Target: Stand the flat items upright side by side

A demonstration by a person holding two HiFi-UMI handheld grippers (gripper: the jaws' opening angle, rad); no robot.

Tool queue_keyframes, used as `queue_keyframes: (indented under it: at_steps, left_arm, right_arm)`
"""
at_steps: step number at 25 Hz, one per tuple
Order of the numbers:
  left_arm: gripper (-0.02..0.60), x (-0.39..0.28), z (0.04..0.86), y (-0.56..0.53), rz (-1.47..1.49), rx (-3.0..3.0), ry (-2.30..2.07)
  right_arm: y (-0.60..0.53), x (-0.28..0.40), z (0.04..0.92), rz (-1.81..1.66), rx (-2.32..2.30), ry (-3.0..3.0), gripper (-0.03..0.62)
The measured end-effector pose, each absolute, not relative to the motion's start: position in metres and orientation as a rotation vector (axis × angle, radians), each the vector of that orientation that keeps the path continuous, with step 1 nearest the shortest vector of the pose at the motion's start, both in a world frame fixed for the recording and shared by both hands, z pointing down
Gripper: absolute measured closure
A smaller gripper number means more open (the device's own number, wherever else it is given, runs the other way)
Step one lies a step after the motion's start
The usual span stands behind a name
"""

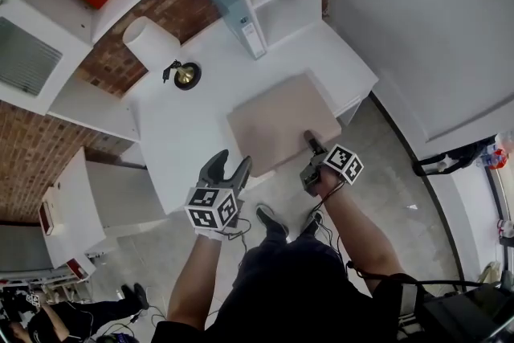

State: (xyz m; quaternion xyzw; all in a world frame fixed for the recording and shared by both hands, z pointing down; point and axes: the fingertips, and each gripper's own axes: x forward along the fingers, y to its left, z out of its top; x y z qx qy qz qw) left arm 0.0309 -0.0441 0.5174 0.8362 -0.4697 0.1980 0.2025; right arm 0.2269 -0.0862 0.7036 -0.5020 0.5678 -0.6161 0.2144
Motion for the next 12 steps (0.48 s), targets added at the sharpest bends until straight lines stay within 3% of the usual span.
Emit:
queue_keyframes:
  at_steps: [12]
  left_arm:
    - [0.325, 0.012, 0.502, -0.038, 0.499, 2.354, -1.319]
  right_arm:
    - [-0.112, 0.232, 0.652, -1.532, -1.508, 1.694, 0.306]
